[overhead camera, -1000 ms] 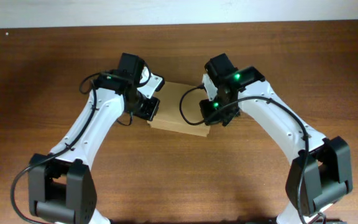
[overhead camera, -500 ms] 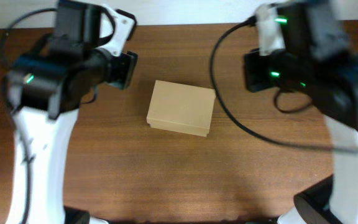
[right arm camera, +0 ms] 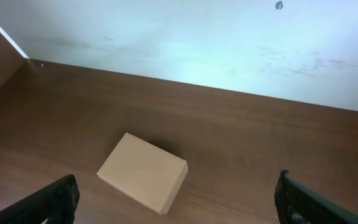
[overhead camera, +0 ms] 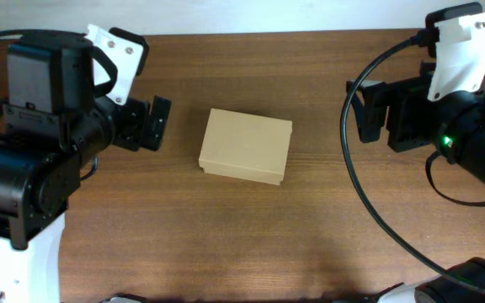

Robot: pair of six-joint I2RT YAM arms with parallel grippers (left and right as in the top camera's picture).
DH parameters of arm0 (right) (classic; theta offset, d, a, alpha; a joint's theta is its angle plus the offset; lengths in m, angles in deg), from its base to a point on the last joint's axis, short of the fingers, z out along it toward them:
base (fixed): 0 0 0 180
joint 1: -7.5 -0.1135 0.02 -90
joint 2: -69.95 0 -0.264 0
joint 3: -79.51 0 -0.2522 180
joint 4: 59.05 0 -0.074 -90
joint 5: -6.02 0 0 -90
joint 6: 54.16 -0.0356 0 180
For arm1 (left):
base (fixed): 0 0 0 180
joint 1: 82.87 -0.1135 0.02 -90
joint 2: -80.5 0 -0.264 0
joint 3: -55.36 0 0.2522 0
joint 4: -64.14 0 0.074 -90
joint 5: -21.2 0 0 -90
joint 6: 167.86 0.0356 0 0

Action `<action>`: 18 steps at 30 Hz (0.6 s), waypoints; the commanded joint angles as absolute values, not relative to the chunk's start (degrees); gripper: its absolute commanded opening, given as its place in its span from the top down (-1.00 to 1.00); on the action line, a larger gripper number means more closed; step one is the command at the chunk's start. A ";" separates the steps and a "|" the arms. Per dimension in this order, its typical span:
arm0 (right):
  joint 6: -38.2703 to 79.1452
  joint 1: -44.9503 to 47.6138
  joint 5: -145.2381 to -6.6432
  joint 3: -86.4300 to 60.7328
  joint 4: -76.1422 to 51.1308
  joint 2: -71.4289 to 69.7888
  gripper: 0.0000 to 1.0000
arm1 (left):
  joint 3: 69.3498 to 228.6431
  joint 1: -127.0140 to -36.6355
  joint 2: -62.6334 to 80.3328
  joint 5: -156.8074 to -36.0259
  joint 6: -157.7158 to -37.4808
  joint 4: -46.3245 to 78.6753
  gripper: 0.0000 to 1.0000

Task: Pack container
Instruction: 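Lift both grippers away from the closed box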

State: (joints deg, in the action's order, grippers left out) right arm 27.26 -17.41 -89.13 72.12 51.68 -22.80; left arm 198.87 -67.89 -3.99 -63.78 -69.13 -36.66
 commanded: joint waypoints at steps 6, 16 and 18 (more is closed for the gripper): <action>27.41 -17.52 -90.29 72.45 52.01 -23.21 -0.98 | 199.29 -68.02 -3.97 -62.78 -69.26 -39.11 -0.98; 27.43 -17.50 -99.95 70.46 51.02 -20.98 -0.98 | 199.29 -68.02 -3.97 -62.78 -69.26 -39.13 -0.99; 27.41 -16.51 -105.94 66.44 47.66 -18.10 -0.98 | 199.29 -68.00 -3.97 -62.78 -69.26 -39.13 -0.99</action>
State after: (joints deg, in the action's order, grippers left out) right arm 27.30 -17.41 -95.56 70.00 50.61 -21.90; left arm 198.87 -67.89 -3.99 -63.78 -69.13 -39.05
